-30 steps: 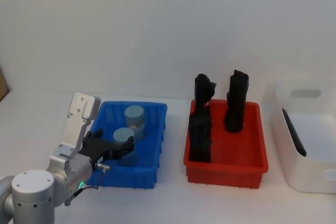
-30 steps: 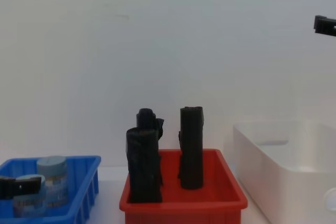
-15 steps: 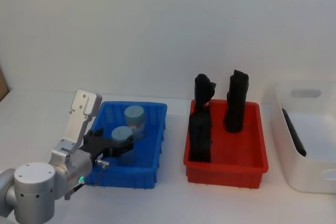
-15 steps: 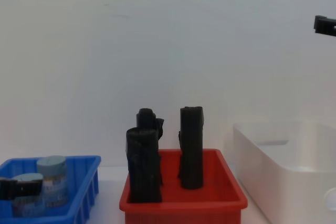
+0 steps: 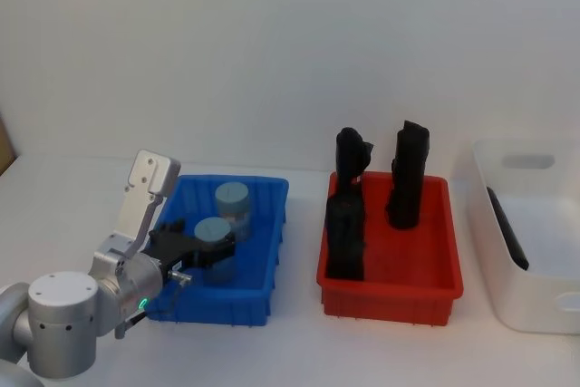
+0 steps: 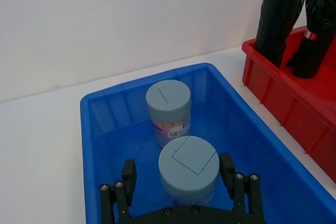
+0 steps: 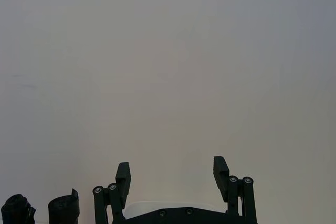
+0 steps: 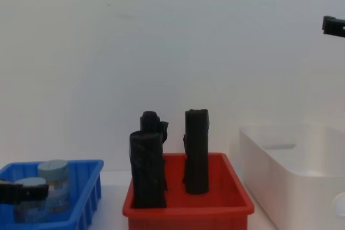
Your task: Pick the cotton swabs from the blue box and place them into the white box.
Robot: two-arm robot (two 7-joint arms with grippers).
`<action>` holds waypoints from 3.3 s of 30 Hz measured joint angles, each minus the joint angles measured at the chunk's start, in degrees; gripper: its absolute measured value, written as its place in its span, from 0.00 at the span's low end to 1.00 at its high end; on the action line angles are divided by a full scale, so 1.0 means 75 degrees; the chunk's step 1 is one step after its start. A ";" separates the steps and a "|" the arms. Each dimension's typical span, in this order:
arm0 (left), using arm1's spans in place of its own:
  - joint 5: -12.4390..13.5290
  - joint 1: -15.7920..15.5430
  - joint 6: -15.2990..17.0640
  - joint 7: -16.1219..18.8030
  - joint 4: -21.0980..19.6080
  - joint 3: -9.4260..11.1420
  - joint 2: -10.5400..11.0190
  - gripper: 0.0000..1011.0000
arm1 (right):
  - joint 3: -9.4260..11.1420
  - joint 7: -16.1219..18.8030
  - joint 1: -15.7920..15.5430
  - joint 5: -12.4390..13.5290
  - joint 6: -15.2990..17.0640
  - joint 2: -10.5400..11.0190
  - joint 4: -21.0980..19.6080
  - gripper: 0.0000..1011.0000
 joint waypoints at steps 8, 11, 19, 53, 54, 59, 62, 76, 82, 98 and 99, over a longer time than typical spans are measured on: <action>-0.0019 -0.0090 0.0029 -0.0110 0.0133 0.0002 -0.0055 0.99 | 0.0000 0.0000 -0.0001 0.0000 0.0000 0.0000 0.0000 0.99; -0.0023 -0.0128 0.0045 -0.0150 0.0183 0.0008 -0.0081 0.99 | 0.0000 0.0000 0.0000 0.0000 0.0000 0.0000 0.0000 0.99; -0.0016 -0.0206 0.0084 -0.0219 0.0307 0.0034 -0.0137 0.99 | 0.0000 0.0000 0.0000 0.0000 0.0000 0.0000 0.0000 0.99; 0.0019 -0.0284 0.0121 -0.0291 0.0428 0.0061 -0.0201 0.66 | 0.0000 0.0000 0.0000 0.0000 0.0000 0.0000 0.0000 0.99; 0.0017 -0.0283 0.0117 -0.0289 0.0420 0.0060 -0.0200 0.66 | 0.0000 0.0000 0.0000 0.0000 0.0000 0.0000 0.0000 0.99; -0.0027 -0.0272 -0.0005 -0.0242 0.0292 0.0018 -0.0179 0.66 | 0.0006 0.0043 0.0013 0.0014 0.0002 -0.0003 0.0000 0.99; -0.0054 -0.0275 -0.0106 -0.0231 0.0185 -0.0021 -0.0162 0.66 | 0.0019 0.0161 0.0036 0.0051 0.0002 0.0000 0.0000 0.99; 0.0082 -0.0600 -0.0651 -0.0515 -0.0388 -0.0157 -0.0131 0.66 | 0.0043 0.1200 0.0153 0.0253 -0.0110 0.0090 0.0004 0.99; 0.0308 -0.0864 -0.0842 -0.0787 -0.0583 -0.0155 -0.0186 0.66 | 0.0016 0.1886 0.0217 0.0262 -0.0203 0.0143 0.0086 0.99; 0.1284 -0.1843 -0.1186 -0.1876 -0.0930 0.0137 -0.0612 0.66 | -0.0247 0.3817 0.0473 -0.0091 -0.0661 0.0159 0.0463 0.99; 0.1339 -0.1908 -0.1194 -0.1941 -0.0948 0.0173 -0.0658 0.66 | -0.0266 0.3901 0.0488 -0.0120 -0.0696 0.0151 0.0485 0.99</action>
